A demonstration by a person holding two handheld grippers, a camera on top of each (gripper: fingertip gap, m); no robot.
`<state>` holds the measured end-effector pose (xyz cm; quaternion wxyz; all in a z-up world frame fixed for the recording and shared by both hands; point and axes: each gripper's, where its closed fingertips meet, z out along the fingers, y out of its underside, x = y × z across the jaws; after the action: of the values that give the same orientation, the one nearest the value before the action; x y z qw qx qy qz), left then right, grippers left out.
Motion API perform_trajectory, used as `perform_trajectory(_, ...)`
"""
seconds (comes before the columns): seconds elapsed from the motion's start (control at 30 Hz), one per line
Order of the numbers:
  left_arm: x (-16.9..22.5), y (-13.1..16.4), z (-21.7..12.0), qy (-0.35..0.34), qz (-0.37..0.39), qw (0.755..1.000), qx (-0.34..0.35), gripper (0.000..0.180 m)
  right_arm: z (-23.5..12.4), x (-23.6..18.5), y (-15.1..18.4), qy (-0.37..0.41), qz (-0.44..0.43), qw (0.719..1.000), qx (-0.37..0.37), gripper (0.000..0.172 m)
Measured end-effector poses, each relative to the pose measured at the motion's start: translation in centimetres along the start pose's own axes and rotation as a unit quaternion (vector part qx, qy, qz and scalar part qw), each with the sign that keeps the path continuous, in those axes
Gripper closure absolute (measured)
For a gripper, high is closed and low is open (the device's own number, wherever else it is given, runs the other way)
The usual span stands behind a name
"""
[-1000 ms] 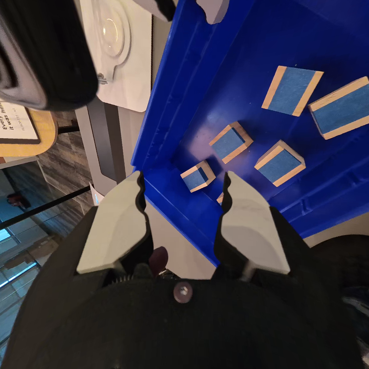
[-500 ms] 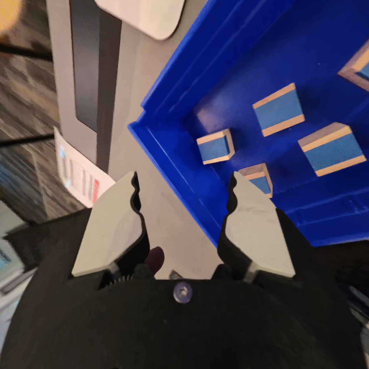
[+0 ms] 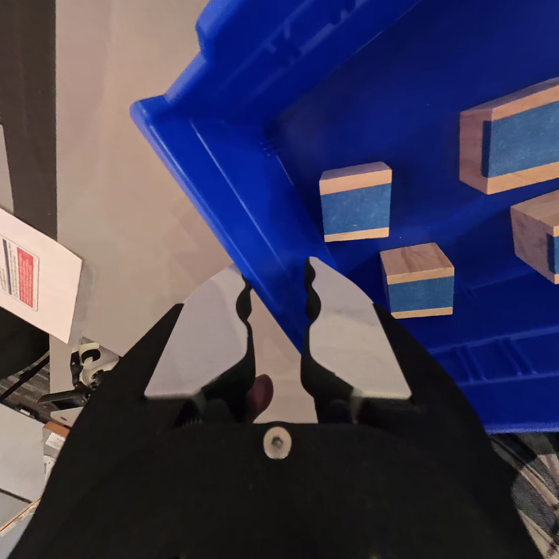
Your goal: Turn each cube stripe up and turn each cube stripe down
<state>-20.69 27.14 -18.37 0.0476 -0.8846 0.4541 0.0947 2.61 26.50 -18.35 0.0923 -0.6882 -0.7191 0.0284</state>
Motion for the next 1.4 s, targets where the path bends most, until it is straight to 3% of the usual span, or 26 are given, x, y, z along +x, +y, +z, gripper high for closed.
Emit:
perform_trajectory(0.3,-2.1,-0.8,0.3,-0.027,-0.011,0.999,0.026,0.155,0.0,-0.6,-0.8,0.0,-0.017,1.0,0.011,0.136)
perform_trajectory(0.47,-4.3,-1.5,0.7,-0.069,-0.001,0.996,0.051,0.153,-1.6,-0.1,-2.5,0.049,-0.05,0.996,0.057,0.118)
perform_trajectory(0.6,-5.3,-2.2,0.8,-0.097,0.008,0.993,0.066,0.152,-3.3,-1.6,-4.1,0.068,-0.136,0.982,0.11,0.11)
perform_trajectory(0.7,-5.8,-2.5,0.8,-0.111,0.014,0.991,0.077,0.151,-2.7,-4.1,-3.8,0.044,-0.214,0.971,0.098,0.101)
perform_trajectory(0.9,-6.2,-2.7,0.9,-0.12,0.013,0.989,0.085,0.151,1.0,-7.9,-1.9,-0.027,-0.298,0.954,0.023,0.114)
perform_trajectory(1.17,-6.8,-2.8,1.0,-0.123,0.008,0.987,0.098,0.151,3.4,-8.4,-0.7,-0.041,-0.313,0.948,-0.034,0.146)
perform_trajectory(1.4,-7.3,-2.8,0.9,-0.129,-0.001,0.986,0.107,0.149,3.8,-8.5,-1.1,-0.036,-0.321,0.946,-0.034,0.147)
